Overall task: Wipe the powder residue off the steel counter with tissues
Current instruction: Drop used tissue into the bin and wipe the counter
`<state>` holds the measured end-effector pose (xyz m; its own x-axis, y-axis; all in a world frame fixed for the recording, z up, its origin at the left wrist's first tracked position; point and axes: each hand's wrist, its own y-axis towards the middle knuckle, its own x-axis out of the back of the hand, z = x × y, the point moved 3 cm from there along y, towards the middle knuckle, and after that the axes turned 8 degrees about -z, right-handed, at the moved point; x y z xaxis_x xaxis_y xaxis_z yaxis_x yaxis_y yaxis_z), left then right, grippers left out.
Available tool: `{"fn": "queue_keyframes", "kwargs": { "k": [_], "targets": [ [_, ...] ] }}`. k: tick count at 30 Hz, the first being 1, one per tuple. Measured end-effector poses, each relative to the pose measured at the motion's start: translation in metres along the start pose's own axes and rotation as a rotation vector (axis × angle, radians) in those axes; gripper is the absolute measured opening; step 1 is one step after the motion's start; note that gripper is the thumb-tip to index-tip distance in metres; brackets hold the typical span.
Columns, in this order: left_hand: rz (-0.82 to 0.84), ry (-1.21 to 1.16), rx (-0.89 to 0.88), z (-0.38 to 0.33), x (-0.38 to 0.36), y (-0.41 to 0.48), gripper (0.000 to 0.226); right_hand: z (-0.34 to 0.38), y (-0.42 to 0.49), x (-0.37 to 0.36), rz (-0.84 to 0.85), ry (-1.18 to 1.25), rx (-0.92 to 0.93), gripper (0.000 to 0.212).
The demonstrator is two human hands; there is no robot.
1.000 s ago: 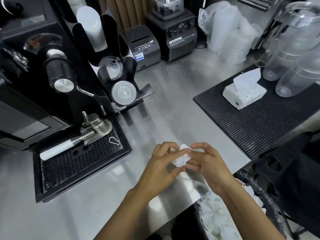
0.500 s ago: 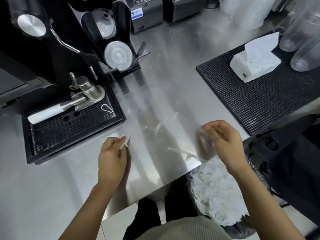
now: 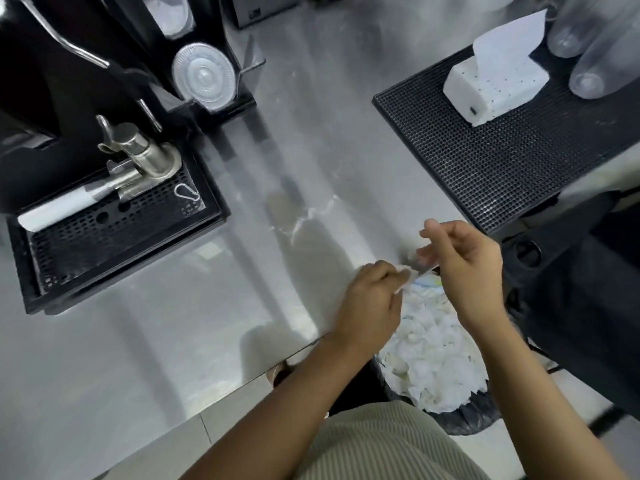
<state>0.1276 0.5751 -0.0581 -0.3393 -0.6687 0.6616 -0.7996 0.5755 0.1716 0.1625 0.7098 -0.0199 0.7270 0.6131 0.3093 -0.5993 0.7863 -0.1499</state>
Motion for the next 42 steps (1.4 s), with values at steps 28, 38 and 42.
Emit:
{"fn": "queue_keyframes", "kwargs": {
  "k": [28, 38, 42],
  "targets": [
    [-0.119, -0.276, 0.214, 0.021, 0.036, 0.026, 0.027, -0.018, -0.005, 0.013, -0.087, 0.062, 0.043, 0.02],
    [-0.386, 0.266, 0.262, 0.088, 0.09, 0.027, 0.027, -0.016, 0.059, 0.011, -0.219, -0.255, 0.436, 0.015],
    [-0.226, 0.125, 0.128, 0.038, 0.027, 0.028, 0.032, -0.023, 0.105, 0.0, -0.112, -0.391, 0.533, 0.018]
  ]
}}
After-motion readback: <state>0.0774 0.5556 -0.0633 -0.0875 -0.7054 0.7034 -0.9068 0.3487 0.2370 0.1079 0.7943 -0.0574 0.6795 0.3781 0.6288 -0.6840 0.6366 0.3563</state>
